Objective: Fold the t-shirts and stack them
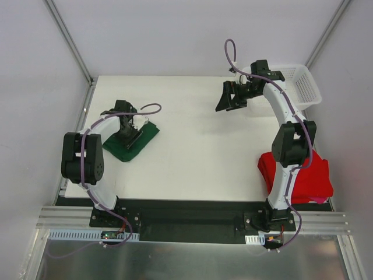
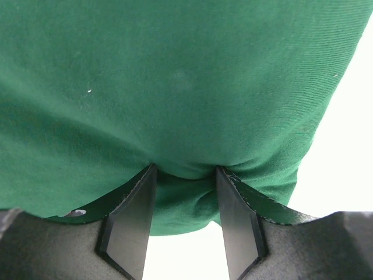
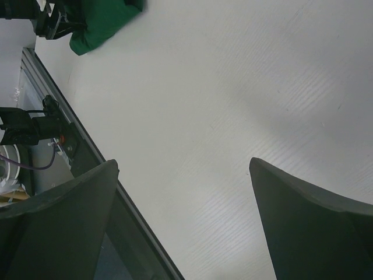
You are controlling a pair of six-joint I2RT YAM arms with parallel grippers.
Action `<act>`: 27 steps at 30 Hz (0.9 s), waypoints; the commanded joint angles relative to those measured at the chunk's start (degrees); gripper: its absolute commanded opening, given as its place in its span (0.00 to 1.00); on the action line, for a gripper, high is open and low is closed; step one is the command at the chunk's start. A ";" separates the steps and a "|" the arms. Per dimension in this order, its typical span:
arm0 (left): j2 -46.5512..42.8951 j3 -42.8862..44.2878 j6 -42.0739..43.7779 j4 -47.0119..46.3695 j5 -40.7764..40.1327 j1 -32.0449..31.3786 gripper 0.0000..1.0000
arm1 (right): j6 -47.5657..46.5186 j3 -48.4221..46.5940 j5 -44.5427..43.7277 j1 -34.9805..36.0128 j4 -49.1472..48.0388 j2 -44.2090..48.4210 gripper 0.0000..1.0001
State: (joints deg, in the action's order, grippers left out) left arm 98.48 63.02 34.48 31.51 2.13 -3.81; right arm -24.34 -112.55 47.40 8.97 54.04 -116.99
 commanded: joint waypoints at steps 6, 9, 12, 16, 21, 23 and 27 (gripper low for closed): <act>2.24 -2.13 25.34 3.03 -5.47 -0.32 0.50 | -1.68 1.46 -0.11 -0.10 0.36 4.93 1.00; 2.94 1.38 31.68 3.47 -4.51 -0.32 0.52 | -2.03 2.16 -0.38 -0.01 0.45 5.02 1.00; 3.39 3.06 42.48 4.35 -3.81 -0.32 0.52 | -2.21 2.78 -0.29 -0.10 0.45 5.10 1.00; 2.95 3.68 56.64 6.80 0.23 -0.40 0.52 | -2.64 2.95 -0.64 -0.09 0.63 5.37 1.00; -0.47 3.95 67.36 13.65 6.12 -1.11 0.51 | -3.17 3.04 -0.99 -0.09 0.89 5.11 1.00; -3.36 3.51 69.75 15.24 8.58 -1.28 0.51 | -3.17 3.04 -0.99 -0.01 0.89 5.02 1.00; -3.91 9.37 62.25 16.74 8.07 -2.95 0.52 | -3.17 3.04 -0.82 0.34 0.63 5.19 1.00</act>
State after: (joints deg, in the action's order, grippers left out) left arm 97.51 66.39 97.58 42.13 5.85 -4.84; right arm -26.22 -109.75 46.22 8.97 54.24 -115.74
